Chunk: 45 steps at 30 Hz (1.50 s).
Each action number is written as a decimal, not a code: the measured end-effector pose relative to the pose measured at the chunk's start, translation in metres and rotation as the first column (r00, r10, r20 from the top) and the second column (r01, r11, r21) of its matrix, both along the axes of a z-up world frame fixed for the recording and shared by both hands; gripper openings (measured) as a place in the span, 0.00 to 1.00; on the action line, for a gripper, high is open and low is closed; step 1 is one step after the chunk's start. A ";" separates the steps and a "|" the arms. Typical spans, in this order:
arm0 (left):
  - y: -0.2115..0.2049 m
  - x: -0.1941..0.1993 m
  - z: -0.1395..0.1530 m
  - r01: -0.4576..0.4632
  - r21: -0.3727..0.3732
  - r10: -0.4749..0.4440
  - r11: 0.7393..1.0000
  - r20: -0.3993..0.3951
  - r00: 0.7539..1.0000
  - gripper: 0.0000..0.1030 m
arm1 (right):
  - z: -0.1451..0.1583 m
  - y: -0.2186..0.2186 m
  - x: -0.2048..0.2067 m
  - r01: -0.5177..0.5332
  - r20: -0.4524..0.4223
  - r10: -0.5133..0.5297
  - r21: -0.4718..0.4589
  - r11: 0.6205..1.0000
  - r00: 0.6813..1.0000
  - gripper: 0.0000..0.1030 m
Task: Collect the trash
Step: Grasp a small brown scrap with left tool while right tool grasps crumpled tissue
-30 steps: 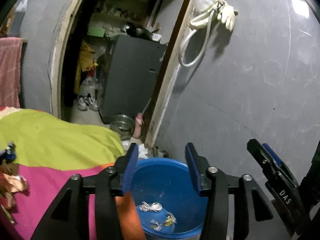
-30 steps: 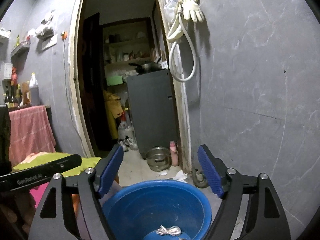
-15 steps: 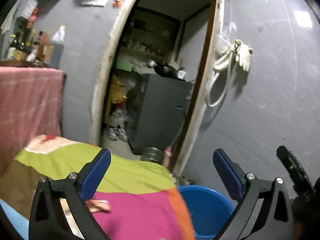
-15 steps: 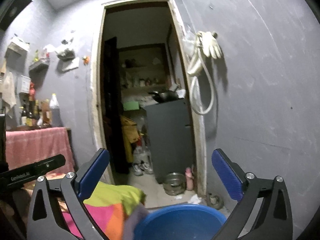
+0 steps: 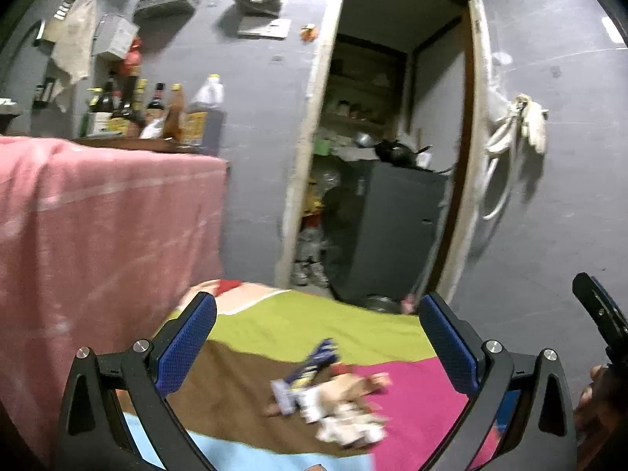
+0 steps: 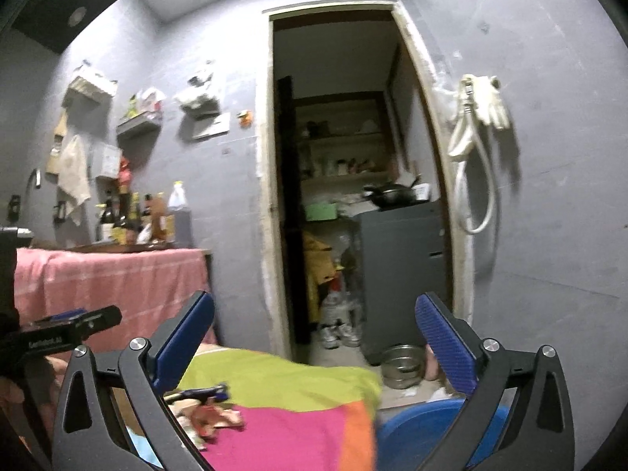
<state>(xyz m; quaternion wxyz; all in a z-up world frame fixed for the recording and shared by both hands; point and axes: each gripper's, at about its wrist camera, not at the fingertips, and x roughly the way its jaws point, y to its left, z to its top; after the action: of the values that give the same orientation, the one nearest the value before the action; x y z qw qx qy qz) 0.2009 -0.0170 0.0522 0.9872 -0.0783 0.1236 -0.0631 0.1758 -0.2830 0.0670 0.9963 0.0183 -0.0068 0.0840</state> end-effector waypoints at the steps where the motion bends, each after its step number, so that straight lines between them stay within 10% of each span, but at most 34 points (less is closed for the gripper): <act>1: 0.007 -0.002 -0.004 -0.011 0.007 0.011 1.000 -0.005 1.000 0.98 | -0.003 0.008 0.002 -0.014 -0.009 0.014 -0.006 1.000 1.000 1.00; 21: 0.046 0.041 -0.096 0.060 0.051 -0.040 0.997 -0.322 0.946 0.96 | -0.077 0.070 0.063 -0.230 -0.342 0.194 -0.068 0.971 0.919 1.00; 33: 0.027 0.073 -0.120 0.232 0.031 -0.190 0.972 -0.475 0.859 0.46 | -0.111 0.081 0.069 -0.344 -0.511 0.283 -0.027 0.939 0.812 0.72; 45: 0.013 0.095 -0.129 0.303 0.019 -0.250 0.953 -0.515 0.820 0.34 | -0.122 0.104 0.076 -0.437 -0.563 0.334 -0.056 0.897 0.756 0.51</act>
<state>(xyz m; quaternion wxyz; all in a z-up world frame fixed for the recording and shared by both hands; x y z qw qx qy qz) 0.2960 -0.0043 -0.0764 0.9027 -0.0236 0.3917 -0.1766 0.2517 -0.1789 -0.0546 0.9153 -0.0499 0.2854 0.2798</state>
